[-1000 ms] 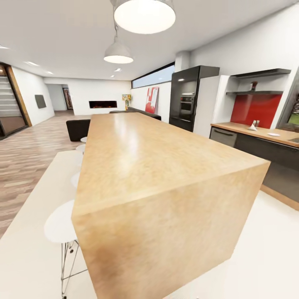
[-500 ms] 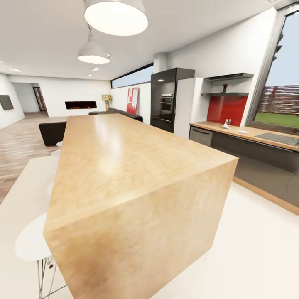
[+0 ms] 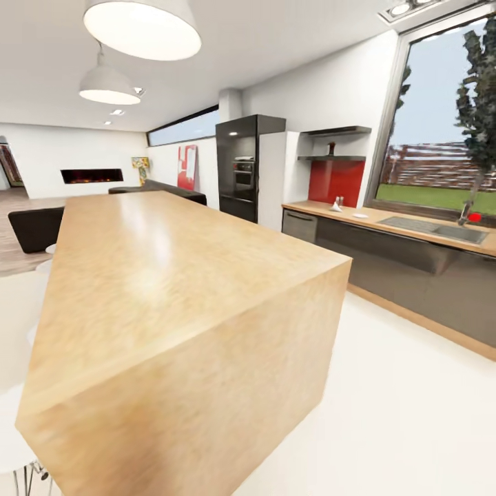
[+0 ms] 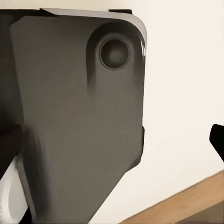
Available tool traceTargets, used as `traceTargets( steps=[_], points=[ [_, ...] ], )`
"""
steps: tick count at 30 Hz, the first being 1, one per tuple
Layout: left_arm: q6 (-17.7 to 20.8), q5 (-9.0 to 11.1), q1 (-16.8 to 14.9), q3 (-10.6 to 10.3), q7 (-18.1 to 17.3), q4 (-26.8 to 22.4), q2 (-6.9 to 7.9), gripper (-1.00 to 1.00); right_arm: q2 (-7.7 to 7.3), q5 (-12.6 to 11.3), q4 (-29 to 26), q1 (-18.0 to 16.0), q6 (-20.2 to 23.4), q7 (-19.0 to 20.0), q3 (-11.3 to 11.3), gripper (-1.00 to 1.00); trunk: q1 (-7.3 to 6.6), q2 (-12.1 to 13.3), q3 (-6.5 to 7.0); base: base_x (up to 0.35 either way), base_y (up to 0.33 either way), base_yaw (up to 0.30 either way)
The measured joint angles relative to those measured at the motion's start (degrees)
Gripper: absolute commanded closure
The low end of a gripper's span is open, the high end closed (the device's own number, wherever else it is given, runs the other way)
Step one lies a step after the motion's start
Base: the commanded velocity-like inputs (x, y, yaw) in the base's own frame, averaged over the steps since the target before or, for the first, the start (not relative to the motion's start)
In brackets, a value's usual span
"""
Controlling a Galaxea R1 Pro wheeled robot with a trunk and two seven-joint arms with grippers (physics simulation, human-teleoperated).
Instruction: Set up a coffee station on the kitchen countertop: keep the coffee maker on the countertop, move the bottle of coffee from the kitchen shelf to the counter next to the coffee maker, place a paper coffee filter on top of the coffee maker, put the saucer next to the coffee maker with the coffee cup on the saucer, and place the electric kettle next to the coffee maker.
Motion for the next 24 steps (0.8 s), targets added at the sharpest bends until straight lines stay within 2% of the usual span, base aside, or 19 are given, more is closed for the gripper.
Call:
traceTargets(
  steps=[24],
  points=[
    [-0.1, 0.0, 0.0, 0.0, 0.0, 0.0, 0.0, -1.0, 0.04, 0.0, 0.0, 0.0, 0.0, 0.0, 0.0, -1.0, -5.28, 9.6, 4.32, 0.0, 0.0, -0.3]
  ],
)
